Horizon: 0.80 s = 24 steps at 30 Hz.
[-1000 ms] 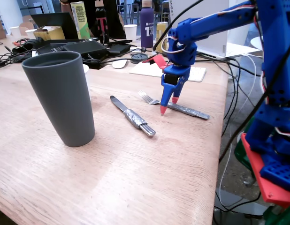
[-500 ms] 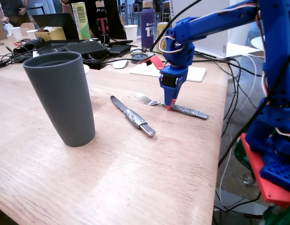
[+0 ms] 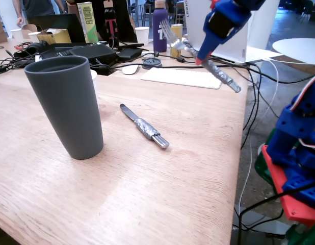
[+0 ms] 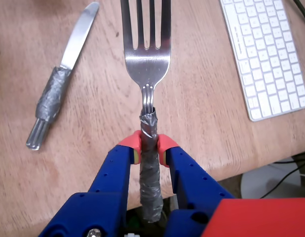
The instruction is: Grab the fork and place it in gray glass
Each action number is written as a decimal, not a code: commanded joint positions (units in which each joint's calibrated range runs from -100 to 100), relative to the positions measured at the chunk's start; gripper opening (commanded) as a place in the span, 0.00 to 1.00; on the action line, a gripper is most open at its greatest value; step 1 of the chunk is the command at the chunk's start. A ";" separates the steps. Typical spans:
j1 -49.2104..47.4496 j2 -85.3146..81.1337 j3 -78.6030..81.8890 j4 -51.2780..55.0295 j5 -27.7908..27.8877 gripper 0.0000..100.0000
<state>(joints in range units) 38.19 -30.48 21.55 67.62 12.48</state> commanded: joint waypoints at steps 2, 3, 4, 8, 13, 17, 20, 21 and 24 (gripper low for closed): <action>-0.62 -3.83 -1.02 -0.38 0.05 0.00; -0.79 -3.83 -1.31 -0.54 0.05 0.00; -0.79 -3.57 -1.49 -1.61 0.05 0.00; -14.50 10.15 -18.48 -1.69 0.05 0.00; -37.51 34.51 -55.77 -2.18 0.10 0.00; -49.19 29.45 -57.09 -13.92 0.05 0.00; -49.19 20.62 -52.56 -16.55 0.10 0.00; -49.02 17.36 -50.10 -17.70 0.10 0.00; -49.02 11.96 -44.34 -23.78 0.10 0.00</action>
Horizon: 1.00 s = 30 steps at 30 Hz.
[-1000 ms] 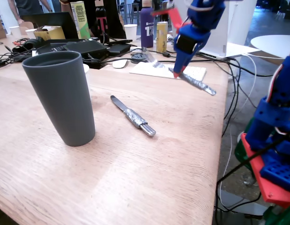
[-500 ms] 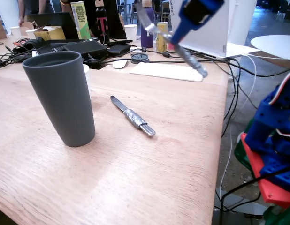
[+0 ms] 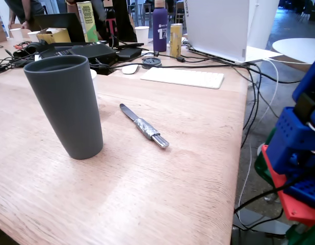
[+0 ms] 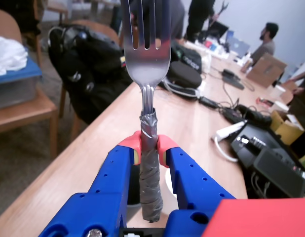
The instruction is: Grab the fork and place it in gray glass
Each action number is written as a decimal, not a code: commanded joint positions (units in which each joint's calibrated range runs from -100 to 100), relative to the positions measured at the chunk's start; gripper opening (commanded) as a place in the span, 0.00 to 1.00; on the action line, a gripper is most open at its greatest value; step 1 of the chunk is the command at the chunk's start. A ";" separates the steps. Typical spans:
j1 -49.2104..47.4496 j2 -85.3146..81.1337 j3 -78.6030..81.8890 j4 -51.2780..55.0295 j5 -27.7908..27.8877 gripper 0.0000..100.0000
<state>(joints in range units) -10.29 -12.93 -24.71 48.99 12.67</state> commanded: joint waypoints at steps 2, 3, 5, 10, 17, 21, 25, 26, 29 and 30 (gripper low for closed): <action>-0.54 -5.08 3.99 -11.05 -0.15 0.00; -0.54 -4.91 4.93 -13.85 -0.68 0.00; -0.54 -4.48 7.76 -17.70 -0.88 0.00; -0.54 4.52 10.97 -26.82 -6.25 0.00; -2.23 14.99 11.54 -42.42 -8.55 0.00; -2.23 17.13 11.82 -42.83 -8.55 0.00; -2.40 20.30 14.18 -42.91 -8.50 0.00; -2.40 20.22 16.64 -42.91 -8.50 0.00; -2.40 20.22 19.56 -42.91 -8.40 0.00; -2.40 20.30 19.94 -42.91 -8.25 0.00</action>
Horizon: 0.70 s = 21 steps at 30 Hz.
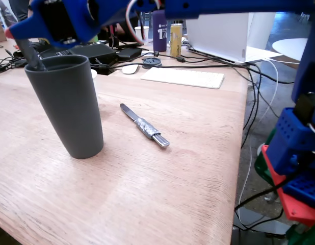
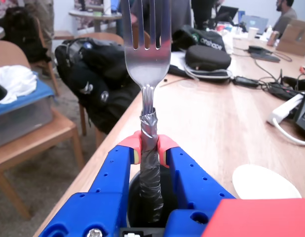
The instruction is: Grab the fork and place it in gray glass
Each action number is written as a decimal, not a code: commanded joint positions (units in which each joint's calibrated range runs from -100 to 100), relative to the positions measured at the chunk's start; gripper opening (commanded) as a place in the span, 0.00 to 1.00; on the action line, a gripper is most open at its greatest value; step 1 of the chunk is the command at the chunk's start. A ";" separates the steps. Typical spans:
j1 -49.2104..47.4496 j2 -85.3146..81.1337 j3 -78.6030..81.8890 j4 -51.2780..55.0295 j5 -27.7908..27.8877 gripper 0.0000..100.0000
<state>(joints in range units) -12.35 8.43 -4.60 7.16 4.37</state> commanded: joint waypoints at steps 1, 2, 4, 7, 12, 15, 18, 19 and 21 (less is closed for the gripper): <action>-0.34 -1.05 0.78 -1.09 0.24 0.00; -0.34 -1.05 2.10 -1.09 0.29 0.00; -0.17 -1.05 3.42 -1.09 0.39 0.00; 1.52 -1.05 3.32 -1.09 0.39 0.05; 6.43 -1.91 3.42 -0.76 0.44 0.20; 6.60 -2.26 3.42 -0.02 0.44 0.20; 5.75 -6.72 6.16 -0.02 0.39 0.20; 5.25 -9.20 8.70 -0.02 0.39 0.20; 4.74 -16.24 14.56 -0.02 0.39 0.20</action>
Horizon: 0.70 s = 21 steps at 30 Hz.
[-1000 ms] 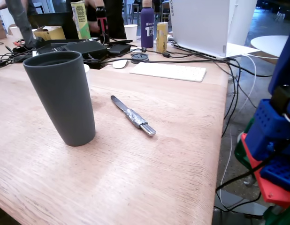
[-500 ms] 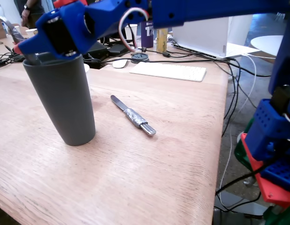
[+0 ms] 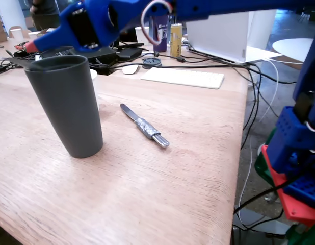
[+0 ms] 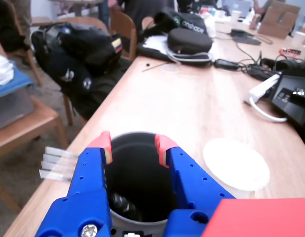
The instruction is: Grab the fork and place it in gray glass
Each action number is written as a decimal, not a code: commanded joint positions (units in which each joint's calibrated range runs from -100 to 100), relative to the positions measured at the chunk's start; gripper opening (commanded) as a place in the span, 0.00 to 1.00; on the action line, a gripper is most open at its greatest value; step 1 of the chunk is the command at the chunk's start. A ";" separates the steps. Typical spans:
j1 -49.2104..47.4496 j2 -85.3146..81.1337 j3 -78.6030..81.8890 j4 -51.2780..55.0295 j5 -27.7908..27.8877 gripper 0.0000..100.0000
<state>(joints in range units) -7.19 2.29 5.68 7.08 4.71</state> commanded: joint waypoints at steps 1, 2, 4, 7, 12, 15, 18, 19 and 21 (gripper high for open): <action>-0.43 -13.70 6.73 0.06 0.05 0.20; -0.60 -17.13 8.71 0.06 -0.44 0.20; -0.77 -23.99 11.92 0.06 -0.49 0.20; -0.77 -33.94 15.89 0.06 -0.49 0.20; -0.60 -48.43 27.31 0.14 -0.54 0.20; -0.60 -61.98 44.01 0.14 -0.63 0.20; 0.93 -79.05 64.12 0.14 -0.63 0.20; 1.10 -83.85 70.25 0.14 -0.63 0.20; 1.10 -90.46 78.93 0.23 -0.78 0.20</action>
<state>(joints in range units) -6.15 -80.72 77.01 7.08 4.22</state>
